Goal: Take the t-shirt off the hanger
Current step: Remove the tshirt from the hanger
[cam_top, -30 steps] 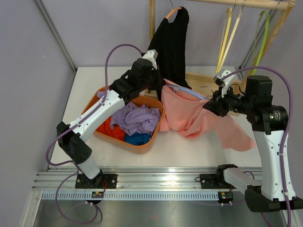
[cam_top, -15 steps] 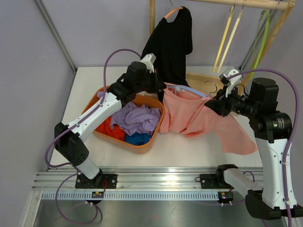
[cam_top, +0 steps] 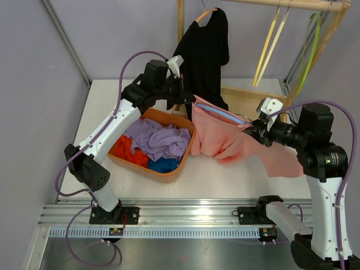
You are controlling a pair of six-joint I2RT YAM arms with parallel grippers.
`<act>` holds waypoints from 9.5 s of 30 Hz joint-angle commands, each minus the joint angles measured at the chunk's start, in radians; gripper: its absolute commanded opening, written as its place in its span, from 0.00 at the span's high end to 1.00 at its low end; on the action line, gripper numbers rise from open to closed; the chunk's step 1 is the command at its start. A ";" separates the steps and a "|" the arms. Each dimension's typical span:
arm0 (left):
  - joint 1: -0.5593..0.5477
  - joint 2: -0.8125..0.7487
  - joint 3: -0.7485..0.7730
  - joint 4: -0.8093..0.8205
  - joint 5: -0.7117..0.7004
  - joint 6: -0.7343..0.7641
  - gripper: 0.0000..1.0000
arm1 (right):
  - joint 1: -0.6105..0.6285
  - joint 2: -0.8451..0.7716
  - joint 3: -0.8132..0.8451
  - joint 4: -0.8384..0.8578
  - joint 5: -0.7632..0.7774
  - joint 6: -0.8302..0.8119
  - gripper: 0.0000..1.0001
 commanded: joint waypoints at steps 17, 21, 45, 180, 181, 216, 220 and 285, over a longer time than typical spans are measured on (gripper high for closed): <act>0.114 0.040 -0.154 -0.171 -0.150 0.149 1.00 | -0.005 -0.055 0.059 0.336 0.240 0.208 1.00; 0.132 0.037 -0.157 -0.178 -0.138 0.156 1.00 | -0.005 -0.053 0.062 0.329 0.286 0.177 1.00; 0.120 0.089 -0.071 -0.326 0.015 0.193 1.00 | -0.005 -0.132 -0.060 0.404 0.141 -0.056 1.00; -0.116 -0.193 -0.241 0.194 0.199 0.072 0.09 | 0.108 -0.101 -0.127 0.255 0.753 -0.447 1.00; -0.076 -0.207 -0.253 0.208 0.236 0.095 0.09 | 0.108 -0.093 -0.110 0.247 0.754 -0.424 1.00; 0.155 -0.373 -0.347 0.072 0.166 0.314 1.00 | 0.072 0.002 0.053 0.210 0.719 -0.259 1.00; 0.223 -0.437 -0.459 0.063 0.154 0.296 1.00 | 0.062 0.008 0.068 0.223 0.696 -0.223 1.00; -0.312 0.093 0.185 -0.229 0.137 0.532 1.00 | 0.049 -0.018 -0.241 0.267 0.131 -0.593 0.69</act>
